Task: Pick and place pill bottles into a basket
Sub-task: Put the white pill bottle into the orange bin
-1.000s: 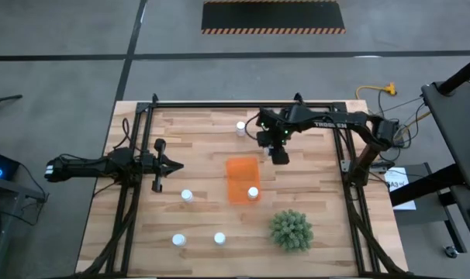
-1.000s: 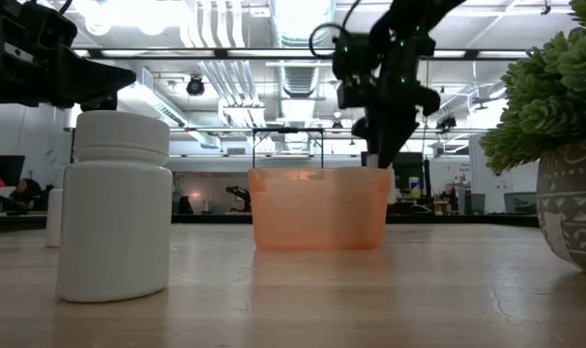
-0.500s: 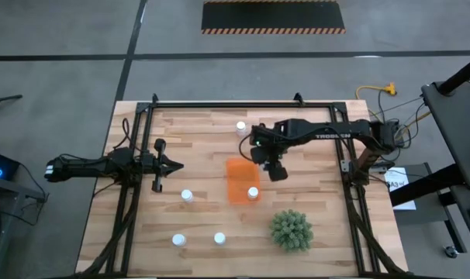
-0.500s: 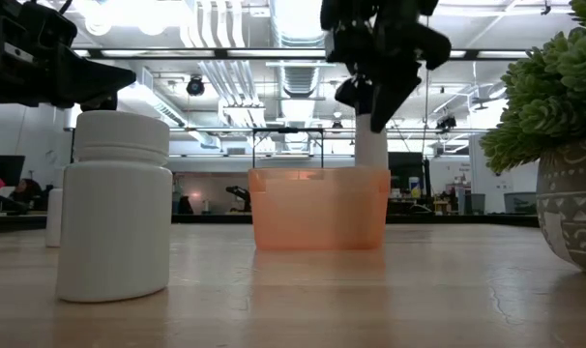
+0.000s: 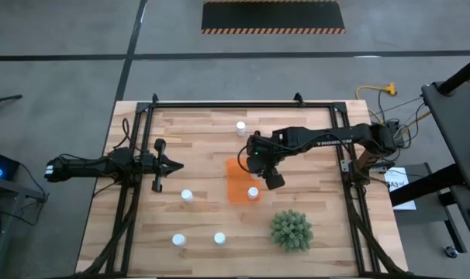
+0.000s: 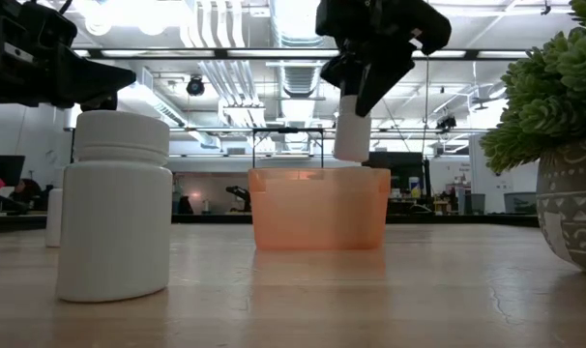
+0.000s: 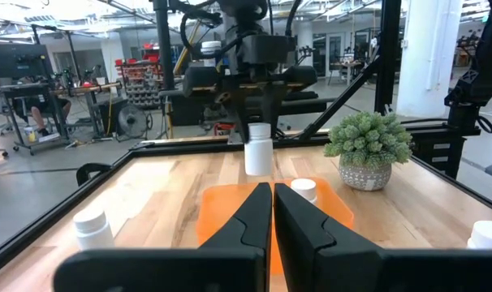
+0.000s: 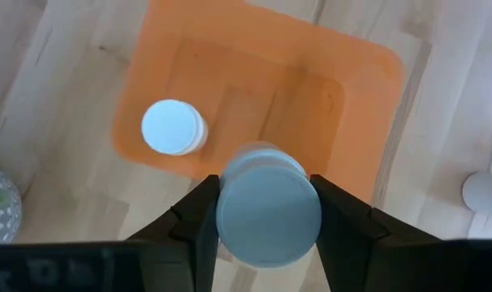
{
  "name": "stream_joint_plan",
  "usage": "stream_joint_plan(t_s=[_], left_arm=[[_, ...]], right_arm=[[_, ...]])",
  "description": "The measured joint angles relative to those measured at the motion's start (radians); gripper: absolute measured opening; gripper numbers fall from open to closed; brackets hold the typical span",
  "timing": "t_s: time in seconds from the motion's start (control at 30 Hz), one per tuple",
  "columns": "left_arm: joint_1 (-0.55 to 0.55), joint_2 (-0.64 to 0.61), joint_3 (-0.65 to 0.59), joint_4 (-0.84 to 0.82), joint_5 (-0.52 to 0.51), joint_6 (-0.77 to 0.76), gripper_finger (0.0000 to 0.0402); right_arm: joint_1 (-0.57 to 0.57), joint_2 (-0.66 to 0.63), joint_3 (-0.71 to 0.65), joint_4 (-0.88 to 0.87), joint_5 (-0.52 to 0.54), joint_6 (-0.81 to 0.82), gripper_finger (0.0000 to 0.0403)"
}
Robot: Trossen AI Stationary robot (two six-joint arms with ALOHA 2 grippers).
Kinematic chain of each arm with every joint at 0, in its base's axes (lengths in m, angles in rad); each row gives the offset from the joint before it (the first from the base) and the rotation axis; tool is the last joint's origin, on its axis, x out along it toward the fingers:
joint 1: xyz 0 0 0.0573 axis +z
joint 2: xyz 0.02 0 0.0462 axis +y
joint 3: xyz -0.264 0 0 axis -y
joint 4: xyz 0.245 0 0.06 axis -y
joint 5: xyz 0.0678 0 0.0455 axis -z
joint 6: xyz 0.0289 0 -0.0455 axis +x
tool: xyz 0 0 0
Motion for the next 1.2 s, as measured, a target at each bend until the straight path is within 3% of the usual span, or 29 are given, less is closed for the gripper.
stream_joint_plan(t_s=[1.2], left_arm=[[0.000, 0.000, 0.000, 0.000, 0.000, 0.000, 0.0000]], right_arm=[[-0.001, 0.209, 0.004, 0.091, -0.014, -0.056, 0.0145]])
